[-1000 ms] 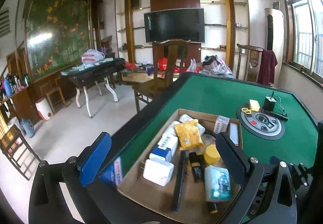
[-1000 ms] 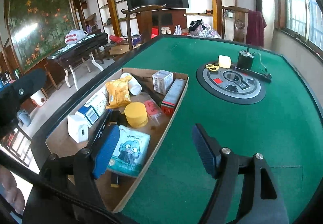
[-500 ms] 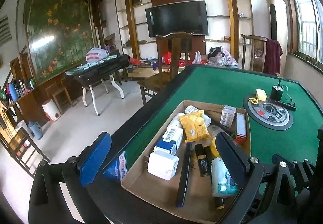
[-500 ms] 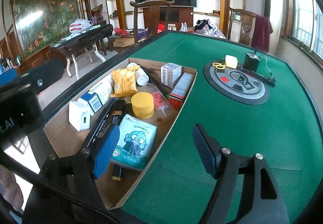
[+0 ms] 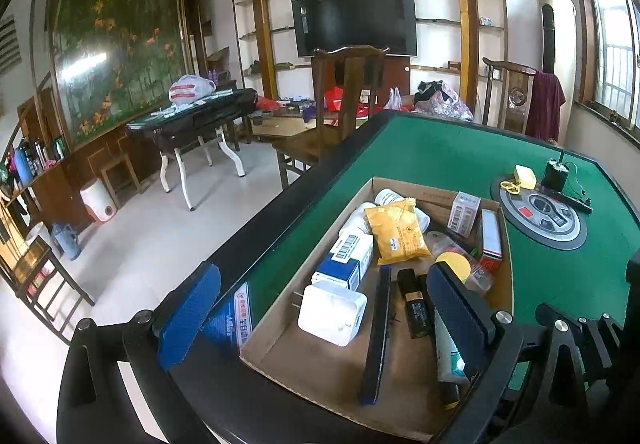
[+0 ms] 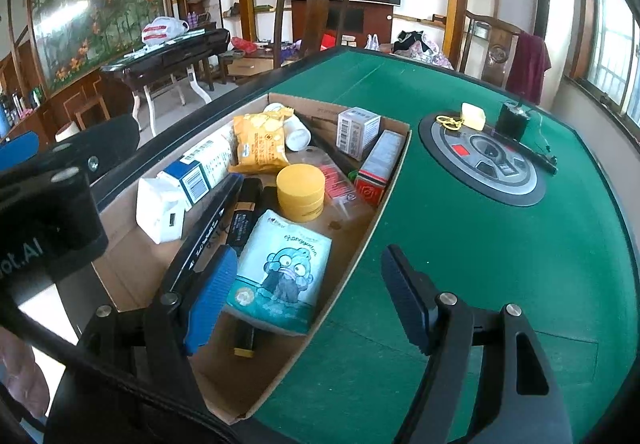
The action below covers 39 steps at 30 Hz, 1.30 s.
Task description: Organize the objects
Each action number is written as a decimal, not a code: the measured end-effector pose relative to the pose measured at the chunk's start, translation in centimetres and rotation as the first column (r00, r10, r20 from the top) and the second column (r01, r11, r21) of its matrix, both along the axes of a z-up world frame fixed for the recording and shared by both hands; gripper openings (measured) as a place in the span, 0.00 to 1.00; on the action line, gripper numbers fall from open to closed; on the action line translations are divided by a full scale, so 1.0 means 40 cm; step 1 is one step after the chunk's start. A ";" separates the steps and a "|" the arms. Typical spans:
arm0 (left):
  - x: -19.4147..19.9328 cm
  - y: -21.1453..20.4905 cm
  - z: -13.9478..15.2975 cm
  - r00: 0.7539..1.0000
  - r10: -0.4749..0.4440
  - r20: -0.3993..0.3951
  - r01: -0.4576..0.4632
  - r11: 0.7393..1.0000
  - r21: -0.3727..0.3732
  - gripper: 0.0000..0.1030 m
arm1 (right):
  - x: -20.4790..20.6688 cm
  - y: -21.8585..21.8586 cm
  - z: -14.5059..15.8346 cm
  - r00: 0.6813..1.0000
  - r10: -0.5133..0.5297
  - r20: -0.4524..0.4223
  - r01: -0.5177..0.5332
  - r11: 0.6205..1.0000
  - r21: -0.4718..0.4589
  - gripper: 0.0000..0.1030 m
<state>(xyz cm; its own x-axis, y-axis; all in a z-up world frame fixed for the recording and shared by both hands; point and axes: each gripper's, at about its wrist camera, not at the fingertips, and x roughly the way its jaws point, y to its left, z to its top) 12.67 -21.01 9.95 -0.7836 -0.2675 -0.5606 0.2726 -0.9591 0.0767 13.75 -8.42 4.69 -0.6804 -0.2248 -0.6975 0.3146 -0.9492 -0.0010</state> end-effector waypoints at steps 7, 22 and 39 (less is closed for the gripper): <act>-0.004 -0.013 -0.016 1.000 -0.007 0.017 0.007 1.000 0.028 0.98 | 0.009 -0.028 -0.004 1.000 0.010 0.000 -0.010 1.000 0.029 0.72; 0.011 -0.008 -0.038 0.998 -0.020 0.058 0.017 0.999 0.037 0.98 | 0.011 -0.033 -0.005 1.000 -0.025 -0.019 0.027 0.995 0.095 0.72; 0.036 0.124 -0.034 0.996 -0.067 0.064 0.069 0.997 -0.026 0.98 | 0.041 0.083 0.039 0.980 -0.067 -0.185 0.090 0.989 0.118 0.80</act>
